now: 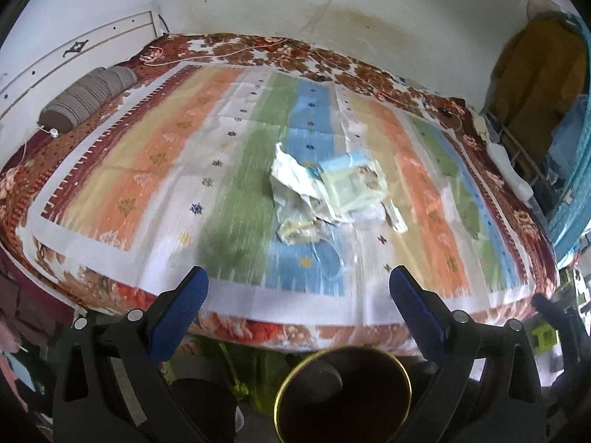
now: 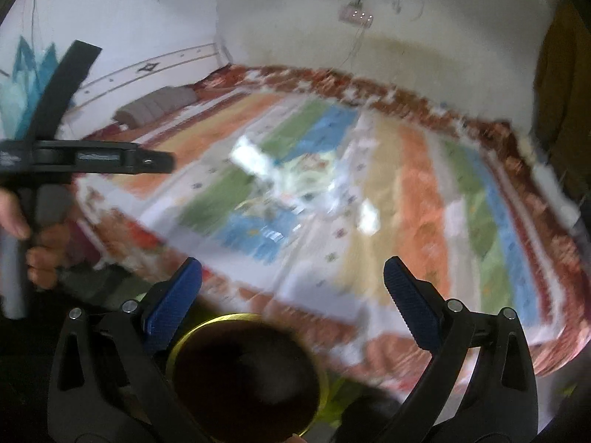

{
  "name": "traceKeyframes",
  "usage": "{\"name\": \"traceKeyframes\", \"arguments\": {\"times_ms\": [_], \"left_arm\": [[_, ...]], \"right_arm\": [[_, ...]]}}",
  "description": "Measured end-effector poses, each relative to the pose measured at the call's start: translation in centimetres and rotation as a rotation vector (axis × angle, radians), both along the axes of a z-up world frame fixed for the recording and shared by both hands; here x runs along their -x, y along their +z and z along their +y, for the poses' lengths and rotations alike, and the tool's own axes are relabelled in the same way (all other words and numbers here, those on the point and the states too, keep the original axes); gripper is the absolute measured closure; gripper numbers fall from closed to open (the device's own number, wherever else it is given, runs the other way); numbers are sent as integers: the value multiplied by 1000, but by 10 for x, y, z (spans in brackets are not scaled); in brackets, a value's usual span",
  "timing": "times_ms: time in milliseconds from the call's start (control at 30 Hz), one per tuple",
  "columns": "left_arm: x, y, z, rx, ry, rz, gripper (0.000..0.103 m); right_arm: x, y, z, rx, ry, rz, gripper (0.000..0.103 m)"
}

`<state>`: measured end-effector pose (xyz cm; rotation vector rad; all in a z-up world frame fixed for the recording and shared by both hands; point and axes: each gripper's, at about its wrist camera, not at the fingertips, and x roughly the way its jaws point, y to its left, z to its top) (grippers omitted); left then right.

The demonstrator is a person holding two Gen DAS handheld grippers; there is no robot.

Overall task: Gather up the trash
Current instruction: 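Move both tools forward over the bed toward the trash pile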

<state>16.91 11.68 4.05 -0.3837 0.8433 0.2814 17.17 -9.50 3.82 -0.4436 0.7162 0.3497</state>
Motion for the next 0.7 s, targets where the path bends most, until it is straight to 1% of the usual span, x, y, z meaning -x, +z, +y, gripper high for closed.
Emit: {"name": "traceKeyframes", "arguments": {"times_ms": [100, 133, 200, 333, 467, 500, 600, 700], "left_arm": [[-15, -3, 6, -4, 8, 5, 7], [-18, -3, 8, -5, 11, 4, 7], [-27, -3, 11, -8, 15, 0, 8], [-47, -8, 17, -2, 14, 0, 8], [-64, -21, 26, 46, 21, 33, 9], [-68, -24, 28, 51, 23, 38, 9], [-76, -30, 33, 50, 29, 46, 12], [-86, -36, 39, 99, 24, 39, 14]], "right_arm": [[-22, -8, -1, 21, -4, -16, 11], [-33, -15, -1, 42, -25, 2, 11], [-52, -21, -4, 5, -42, 49, 12], [-73, -31, 2, 39, -52, 51, 12], [-89, -46, 0, 19, -64, 124, 12], [-93, -52, 2, 18, -60, 148, 12], [-97, -63, 10, 18, -45, 179, 12], [-103, -75, 21, 8, -35, 215, 12]]}}
